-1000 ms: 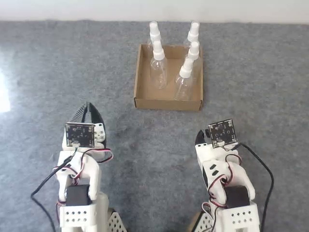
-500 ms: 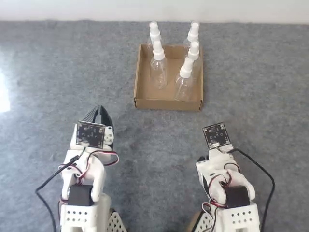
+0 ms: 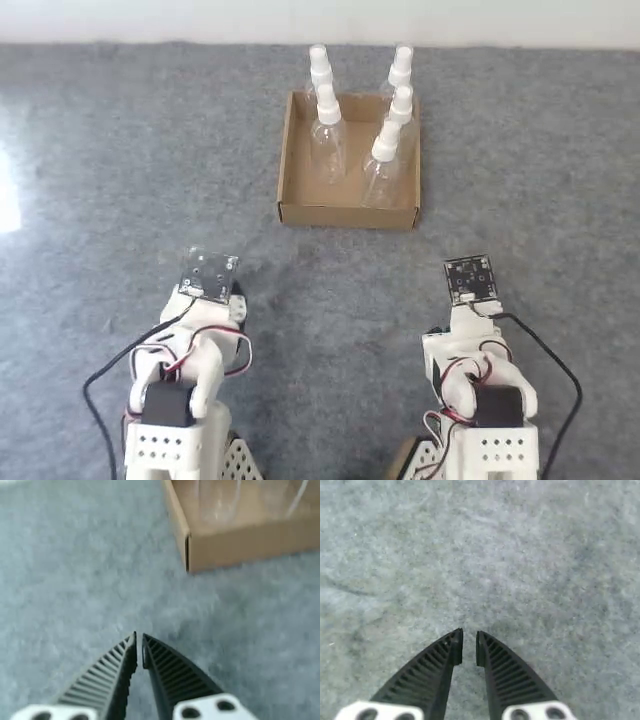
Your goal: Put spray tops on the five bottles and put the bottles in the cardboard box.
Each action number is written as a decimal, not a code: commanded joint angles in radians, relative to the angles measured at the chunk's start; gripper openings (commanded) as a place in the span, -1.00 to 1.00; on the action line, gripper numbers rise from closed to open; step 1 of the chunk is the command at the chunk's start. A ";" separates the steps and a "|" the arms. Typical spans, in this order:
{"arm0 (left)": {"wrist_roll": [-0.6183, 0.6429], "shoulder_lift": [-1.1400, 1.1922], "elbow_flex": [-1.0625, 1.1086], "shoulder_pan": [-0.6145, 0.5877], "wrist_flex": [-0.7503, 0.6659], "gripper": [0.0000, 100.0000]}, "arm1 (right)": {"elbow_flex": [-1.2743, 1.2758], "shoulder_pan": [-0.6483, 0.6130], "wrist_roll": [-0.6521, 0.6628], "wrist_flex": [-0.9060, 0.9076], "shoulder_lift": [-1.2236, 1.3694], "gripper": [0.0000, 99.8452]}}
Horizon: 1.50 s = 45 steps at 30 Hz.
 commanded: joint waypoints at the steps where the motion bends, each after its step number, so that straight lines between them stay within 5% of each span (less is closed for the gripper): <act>1: -0.009 -0.023 -0.010 0.003 0.098 -0.97 | 0.023 0.018 0.012 0.008 -0.013 -0.94; 8: -0.006 -0.023 -0.010 0.003 0.190 -0.97 | 0.023 0.018 0.012 0.008 -0.013 -0.94; 45: -0.005 -0.023 -0.010 0.008 0.190 -0.97 | 0.023 0.018 0.012 0.008 -0.013 -0.94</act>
